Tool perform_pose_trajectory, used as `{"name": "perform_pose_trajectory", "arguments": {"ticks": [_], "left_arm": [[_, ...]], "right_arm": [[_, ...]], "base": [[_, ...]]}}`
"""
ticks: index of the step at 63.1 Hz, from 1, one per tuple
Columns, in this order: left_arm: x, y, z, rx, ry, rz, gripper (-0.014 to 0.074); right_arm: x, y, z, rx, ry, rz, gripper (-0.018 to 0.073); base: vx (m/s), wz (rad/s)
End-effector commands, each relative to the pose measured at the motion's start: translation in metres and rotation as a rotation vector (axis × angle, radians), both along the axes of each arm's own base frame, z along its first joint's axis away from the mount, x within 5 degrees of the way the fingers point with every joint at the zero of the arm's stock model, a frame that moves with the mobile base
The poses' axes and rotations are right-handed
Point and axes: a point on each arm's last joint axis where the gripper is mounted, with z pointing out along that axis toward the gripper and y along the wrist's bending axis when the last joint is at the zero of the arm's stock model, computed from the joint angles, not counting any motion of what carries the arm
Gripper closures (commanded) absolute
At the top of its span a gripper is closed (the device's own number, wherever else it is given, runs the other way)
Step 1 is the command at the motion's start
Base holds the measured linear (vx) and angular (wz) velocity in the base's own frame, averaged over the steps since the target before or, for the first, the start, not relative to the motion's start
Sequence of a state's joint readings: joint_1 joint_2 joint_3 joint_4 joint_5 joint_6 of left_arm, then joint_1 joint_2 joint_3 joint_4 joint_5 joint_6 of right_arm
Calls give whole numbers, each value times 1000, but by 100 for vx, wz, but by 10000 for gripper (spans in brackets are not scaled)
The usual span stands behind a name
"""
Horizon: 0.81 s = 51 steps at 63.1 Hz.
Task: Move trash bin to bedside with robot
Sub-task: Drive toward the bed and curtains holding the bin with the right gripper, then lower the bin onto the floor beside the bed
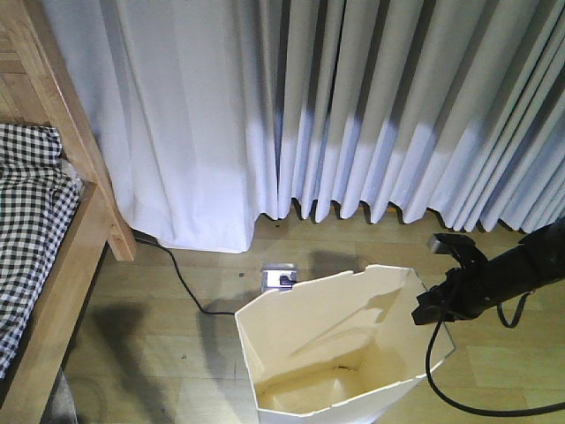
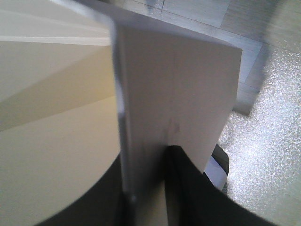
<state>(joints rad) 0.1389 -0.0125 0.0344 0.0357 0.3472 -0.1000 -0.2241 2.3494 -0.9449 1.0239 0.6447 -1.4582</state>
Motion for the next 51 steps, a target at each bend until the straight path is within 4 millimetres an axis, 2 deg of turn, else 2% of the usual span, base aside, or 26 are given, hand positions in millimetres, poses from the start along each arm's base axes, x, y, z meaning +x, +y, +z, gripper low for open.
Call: {"name": "perform_pose_trajectory", "arguments": {"ticks": [1, 51], "left_arm": [[1, 0, 5, 4, -77, -4, 603], [1, 0, 5, 4, -77, -4, 603]], "right_arm": [[7, 11, 34, 187, -20, 0, 564], [7, 10, 34, 177, -24, -5, 564]], "base": [[3, 3], [0, 0]]}}
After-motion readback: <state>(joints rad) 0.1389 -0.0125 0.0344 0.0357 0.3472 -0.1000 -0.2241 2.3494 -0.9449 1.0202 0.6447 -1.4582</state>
